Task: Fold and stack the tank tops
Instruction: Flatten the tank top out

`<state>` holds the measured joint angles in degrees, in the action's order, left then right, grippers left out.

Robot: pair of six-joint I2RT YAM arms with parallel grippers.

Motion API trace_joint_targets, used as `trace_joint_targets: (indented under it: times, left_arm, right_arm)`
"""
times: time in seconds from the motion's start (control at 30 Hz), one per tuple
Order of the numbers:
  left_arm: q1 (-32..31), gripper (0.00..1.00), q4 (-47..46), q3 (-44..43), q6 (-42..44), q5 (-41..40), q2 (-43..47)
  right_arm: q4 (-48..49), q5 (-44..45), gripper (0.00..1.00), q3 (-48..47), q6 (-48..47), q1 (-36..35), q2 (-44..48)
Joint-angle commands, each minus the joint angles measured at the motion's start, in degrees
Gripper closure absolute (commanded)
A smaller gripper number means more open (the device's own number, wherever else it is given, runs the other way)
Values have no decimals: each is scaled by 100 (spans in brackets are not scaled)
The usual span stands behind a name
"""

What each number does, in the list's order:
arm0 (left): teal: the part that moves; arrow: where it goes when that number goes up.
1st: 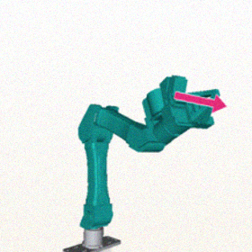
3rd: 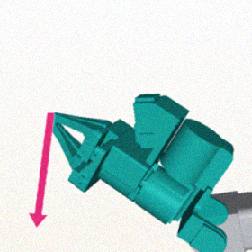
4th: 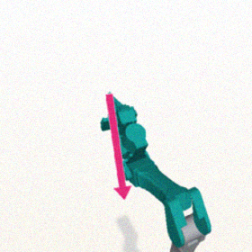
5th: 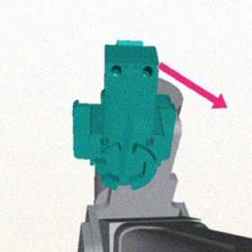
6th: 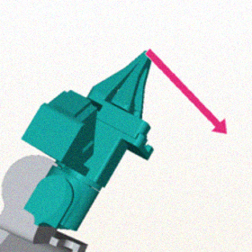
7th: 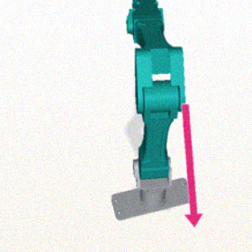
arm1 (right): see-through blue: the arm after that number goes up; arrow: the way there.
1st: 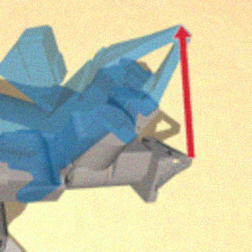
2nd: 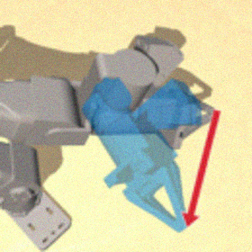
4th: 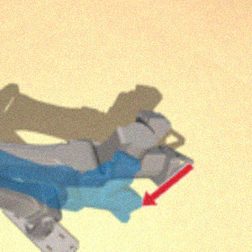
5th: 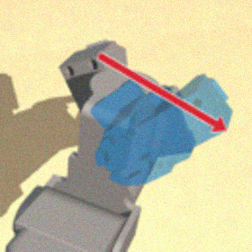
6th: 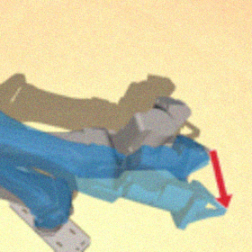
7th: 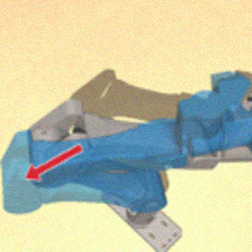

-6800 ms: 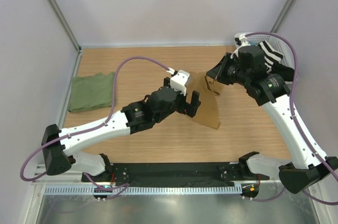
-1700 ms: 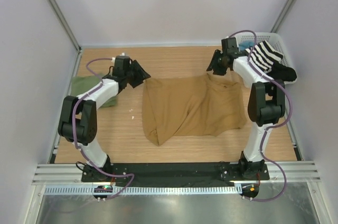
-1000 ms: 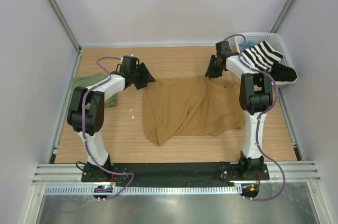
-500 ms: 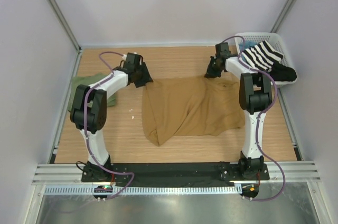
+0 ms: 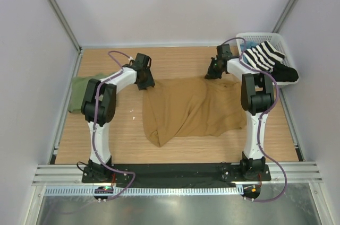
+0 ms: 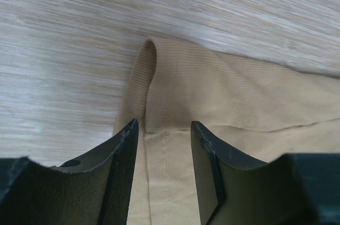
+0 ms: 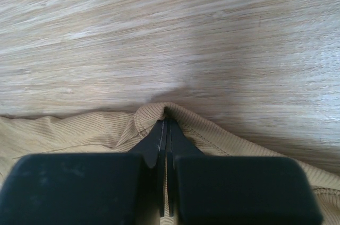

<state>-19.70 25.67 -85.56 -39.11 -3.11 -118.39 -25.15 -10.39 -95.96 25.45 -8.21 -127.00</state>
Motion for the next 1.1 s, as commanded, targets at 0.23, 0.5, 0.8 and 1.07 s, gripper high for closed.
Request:
trace_joint_targets:
  times: [0.23, 0.5, 0.8, 1.07]
  left_arm:
    - [19, 55, 369, -392, -9, -269, -299]
    - [-34, 90, 438, -453, 0, -137, -229]
    - [-34, 100, 913, -778, 185, -49, 412]
    - [168, 100, 922, -796, 62, 662, 1010]
  right_arm:
    - [194, -138, 99, 51, 21, -41, 474]
    - [203, -112, 99, 78, 12, -41, 536]
    - [-43, -86, 99, -142, -32, -41, 992]
    - [220, -182, 99, 244, 30, 30, 1748]
